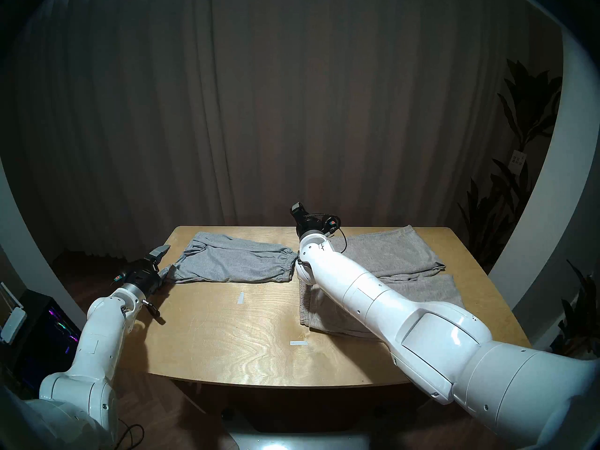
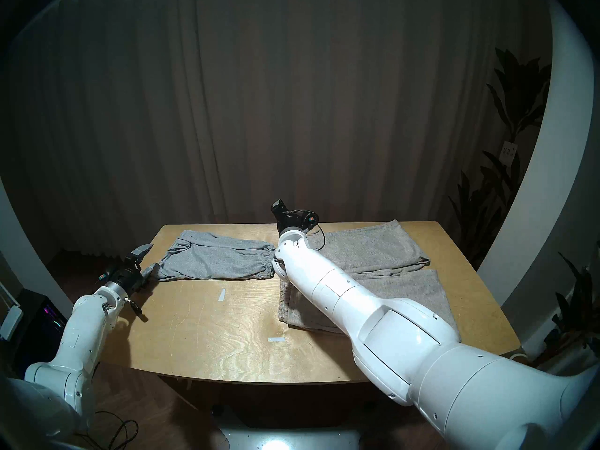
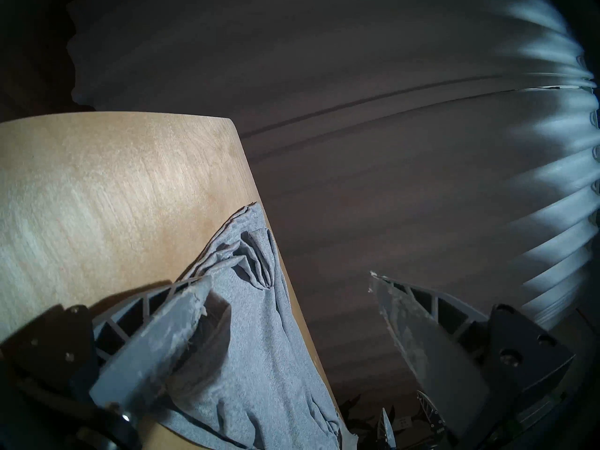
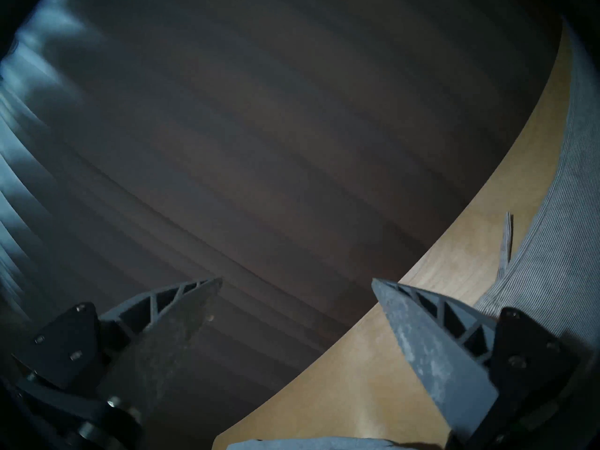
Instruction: Fold pants twice and stack them
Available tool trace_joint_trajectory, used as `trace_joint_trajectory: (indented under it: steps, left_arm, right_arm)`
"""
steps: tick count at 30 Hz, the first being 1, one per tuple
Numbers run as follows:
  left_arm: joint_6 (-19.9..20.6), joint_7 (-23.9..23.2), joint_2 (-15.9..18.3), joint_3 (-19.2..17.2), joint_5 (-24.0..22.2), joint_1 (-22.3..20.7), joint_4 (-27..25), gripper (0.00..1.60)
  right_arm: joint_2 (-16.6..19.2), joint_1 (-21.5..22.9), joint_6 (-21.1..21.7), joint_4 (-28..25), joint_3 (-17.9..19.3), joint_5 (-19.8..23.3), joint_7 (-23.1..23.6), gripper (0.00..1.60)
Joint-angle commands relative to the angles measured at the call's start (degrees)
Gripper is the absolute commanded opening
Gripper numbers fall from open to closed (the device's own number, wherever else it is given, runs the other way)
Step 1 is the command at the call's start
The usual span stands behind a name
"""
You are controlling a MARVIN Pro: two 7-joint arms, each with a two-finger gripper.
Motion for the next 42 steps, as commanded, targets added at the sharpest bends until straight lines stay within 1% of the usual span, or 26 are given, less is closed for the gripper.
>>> trace_joint_trajectory:
  steps: [1, 9, 34, 42]
  left_arm:
    - [-0.31, -1.61, 1.01, -0.82, -0.3, 0.97, -2.93, 1.6]
    - [-0.71, -1.35, 2.41, -1.69, -0.16, 1.48, -5.71, 1.6]
    - [-1.25, 0.15, 2.21, -1.35, 0.49, 4.46, -13.27, 1.6]
    - [-1.79, 1.52, 2.69, -0.75, 2.42, 5.82, -15.99, 1.6]
  right_arm:
    - [3.01, 0.5, -0.26, -1.13, -1.52, -2.36, 1.69, 1.6]
    - [4.74, -0.56, -0.16, -1.22, -3.96, -4.15, 2.82, 1.6]
    - [10.16, -1.71, -0.79, -3.74, -10.82, -9.82, 7.25, 1.6]
    - [11.83, -1.94, -1.07, -5.23, -12.85, -11.63, 8.97, 1.6]
